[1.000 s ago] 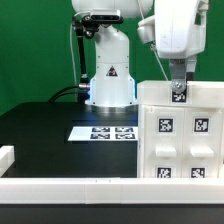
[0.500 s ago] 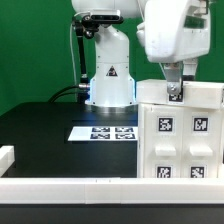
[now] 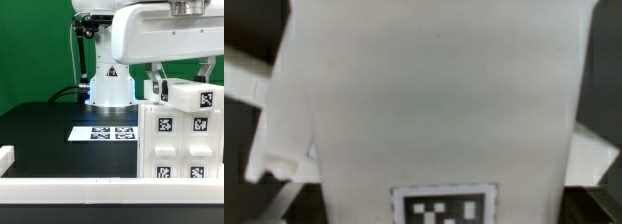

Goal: Assemble cabinet

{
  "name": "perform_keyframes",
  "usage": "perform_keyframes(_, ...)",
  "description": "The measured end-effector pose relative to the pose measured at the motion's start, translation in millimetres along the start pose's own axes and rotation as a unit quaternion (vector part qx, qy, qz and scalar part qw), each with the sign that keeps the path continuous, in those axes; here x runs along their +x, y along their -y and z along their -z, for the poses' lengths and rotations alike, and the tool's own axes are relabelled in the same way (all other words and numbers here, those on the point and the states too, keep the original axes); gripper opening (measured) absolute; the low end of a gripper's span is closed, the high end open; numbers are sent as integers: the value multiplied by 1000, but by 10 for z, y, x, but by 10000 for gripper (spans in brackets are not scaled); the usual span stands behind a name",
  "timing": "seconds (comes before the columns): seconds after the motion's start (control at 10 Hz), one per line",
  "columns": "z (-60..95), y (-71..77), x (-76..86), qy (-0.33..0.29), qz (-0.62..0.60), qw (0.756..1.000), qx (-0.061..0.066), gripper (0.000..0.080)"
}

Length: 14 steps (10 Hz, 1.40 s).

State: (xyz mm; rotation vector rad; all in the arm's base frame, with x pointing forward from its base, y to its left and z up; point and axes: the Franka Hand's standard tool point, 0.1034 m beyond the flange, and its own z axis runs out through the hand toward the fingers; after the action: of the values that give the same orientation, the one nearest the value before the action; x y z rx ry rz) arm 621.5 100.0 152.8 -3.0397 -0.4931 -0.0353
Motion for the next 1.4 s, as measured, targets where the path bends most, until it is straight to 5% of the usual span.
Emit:
perform_keyframes(0.4,2,-4,4,-2,-133,991,1,553)
perform_keyframes(0.6,8,-18,19,-15,-289,957,11,553)
perform_keyframes(0.8,-5,-17,24,-26,-433,900,36,553)
perform_keyframes(1.3,-7,-13,26,-22,-523,851,39,553)
perform_keyframes(1.4,-11,-10,26,-19,-590,806,47,553)
